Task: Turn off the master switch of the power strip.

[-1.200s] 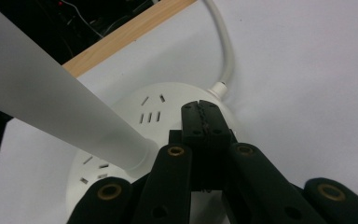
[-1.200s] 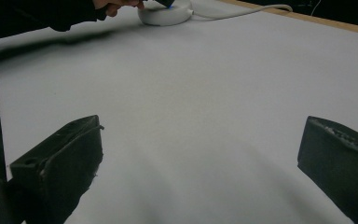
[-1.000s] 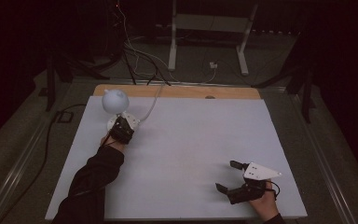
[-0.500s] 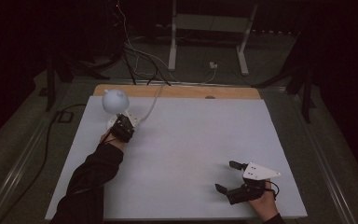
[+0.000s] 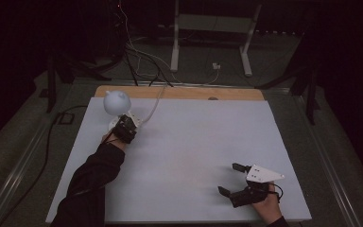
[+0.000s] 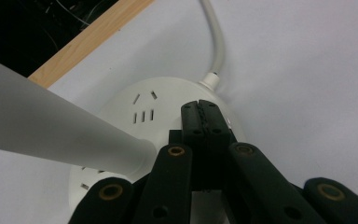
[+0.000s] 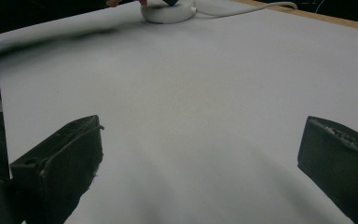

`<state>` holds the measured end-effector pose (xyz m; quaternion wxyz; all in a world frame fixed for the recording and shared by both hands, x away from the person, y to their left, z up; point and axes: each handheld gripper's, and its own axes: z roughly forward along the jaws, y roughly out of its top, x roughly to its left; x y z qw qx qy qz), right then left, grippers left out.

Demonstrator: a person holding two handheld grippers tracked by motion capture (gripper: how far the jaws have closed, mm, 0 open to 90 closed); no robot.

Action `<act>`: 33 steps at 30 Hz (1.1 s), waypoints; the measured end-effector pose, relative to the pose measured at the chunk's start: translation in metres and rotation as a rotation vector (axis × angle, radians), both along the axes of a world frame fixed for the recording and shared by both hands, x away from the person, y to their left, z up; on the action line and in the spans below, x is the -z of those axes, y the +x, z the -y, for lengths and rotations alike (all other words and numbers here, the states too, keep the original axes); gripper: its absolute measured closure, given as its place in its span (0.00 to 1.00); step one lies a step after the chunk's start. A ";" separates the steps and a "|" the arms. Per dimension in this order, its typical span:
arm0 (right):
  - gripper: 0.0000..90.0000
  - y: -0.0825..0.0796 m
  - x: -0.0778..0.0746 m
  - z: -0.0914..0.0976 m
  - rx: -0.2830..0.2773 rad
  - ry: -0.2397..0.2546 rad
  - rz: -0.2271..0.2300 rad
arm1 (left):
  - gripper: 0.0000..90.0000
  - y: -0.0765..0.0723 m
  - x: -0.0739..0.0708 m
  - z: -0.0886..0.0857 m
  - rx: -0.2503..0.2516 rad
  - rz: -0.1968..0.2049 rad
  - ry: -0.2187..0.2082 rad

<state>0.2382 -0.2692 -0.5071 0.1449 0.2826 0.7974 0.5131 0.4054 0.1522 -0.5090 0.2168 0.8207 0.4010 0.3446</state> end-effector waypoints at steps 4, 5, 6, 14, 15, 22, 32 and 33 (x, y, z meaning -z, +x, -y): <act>0.00 0.001 0.000 0.001 0.004 0.004 -0.001 | 1.00 0.001 -0.002 -0.003 -0.017 0.017 -0.052; 0.00 0.001 0.000 0.001 0.006 0.004 -0.002 | 1.00 0.001 -0.002 -0.004 -0.017 0.015 -0.076; 0.00 0.001 0.000 0.001 0.007 0.003 -0.002 | 1.00 0.000 -0.002 -0.004 -0.009 0.016 -0.088; 0.00 0.001 0.000 0.001 0.005 0.003 -0.002 | 1.00 -0.005 -0.017 -0.006 -0.019 0.046 -0.119; 0.00 0.001 0.000 0.001 0.006 0.004 -0.001 | 1.00 -0.006 -0.019 -0.006 -0.014 0.041 -0.130; 0.00 0.000 0.000 0.001 0.004 0.006 -0.001 | 0.93 -0.011 -0.031 -0.008 -0.015 0.022 -0.194; 0.00 0.000 -0.001 0.002 0.006 0.013 0.000 | 0.49 -0.020 -0.043 0.001 0.018 -0.033 -0.240; 0.00 0.000 -0.001 0.001 0.006 0.013 -0.001 | 0.41 -0.021 -0.043 0.002 0.016 -0.044 -0.248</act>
